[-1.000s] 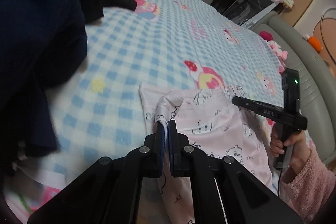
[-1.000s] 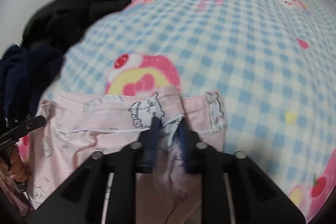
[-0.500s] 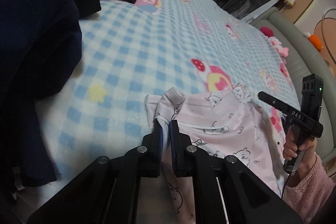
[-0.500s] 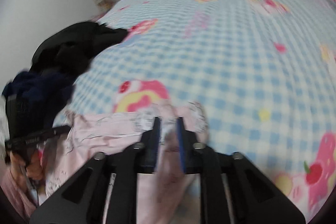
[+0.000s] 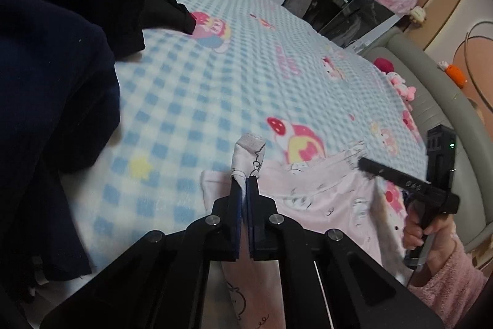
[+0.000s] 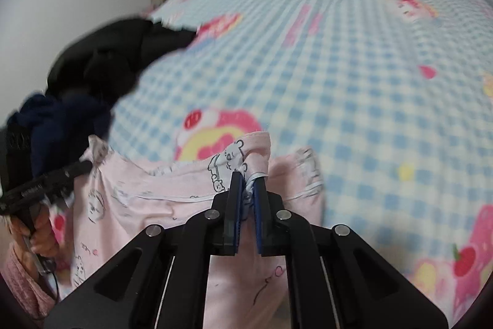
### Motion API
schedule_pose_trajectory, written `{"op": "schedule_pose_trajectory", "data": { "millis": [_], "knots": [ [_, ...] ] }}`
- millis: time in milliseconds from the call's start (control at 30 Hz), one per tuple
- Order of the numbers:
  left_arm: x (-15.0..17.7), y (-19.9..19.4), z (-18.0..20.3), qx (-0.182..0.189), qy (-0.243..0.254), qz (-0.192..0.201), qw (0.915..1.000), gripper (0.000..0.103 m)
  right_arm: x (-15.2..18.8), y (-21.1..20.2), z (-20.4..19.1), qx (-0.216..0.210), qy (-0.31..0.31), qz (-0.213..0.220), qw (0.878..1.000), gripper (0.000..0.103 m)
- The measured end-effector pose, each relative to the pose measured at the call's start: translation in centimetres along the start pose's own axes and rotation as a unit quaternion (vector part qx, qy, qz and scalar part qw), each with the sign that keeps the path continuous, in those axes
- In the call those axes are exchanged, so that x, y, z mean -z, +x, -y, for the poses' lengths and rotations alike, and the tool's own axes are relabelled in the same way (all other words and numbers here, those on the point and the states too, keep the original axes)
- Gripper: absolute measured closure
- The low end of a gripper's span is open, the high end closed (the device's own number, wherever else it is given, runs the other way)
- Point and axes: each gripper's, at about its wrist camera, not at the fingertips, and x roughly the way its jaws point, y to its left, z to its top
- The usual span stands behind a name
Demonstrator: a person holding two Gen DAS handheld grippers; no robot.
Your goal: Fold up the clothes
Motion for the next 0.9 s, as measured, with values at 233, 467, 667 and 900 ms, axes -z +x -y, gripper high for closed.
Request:
{"op": "schedule_pose_trajectory", "data": {
  "millis": [233,467,667,900],
  "knots": [
    [0.9,1.8,-2.7,-0.001,-0.063,-0.023,0.9978,0.098,0.7,4.5,3.1,0.023,0.046,-0.062,0.997,0.092],
    [0.6,0.0,-2.9,0.0,-0.058,0.002,0.9983,0.049,1.2,2.1,2.0,0.067,0.023,0.008,0.997,0.019],
    [1.3,3.1,0.2,-0.022,0.009,-0.029,0.9993,0.084,1.7,3.2,2.0,-0.028,0.057,-0.042,0.997,0.087],
    [-1.6,0.1,4.3,0.015,0.055,0.003,0.9984,0.094,0.8,-2.0,1.7,-0.044,0.06,0.007,0.997,0.095]
  ]
}}
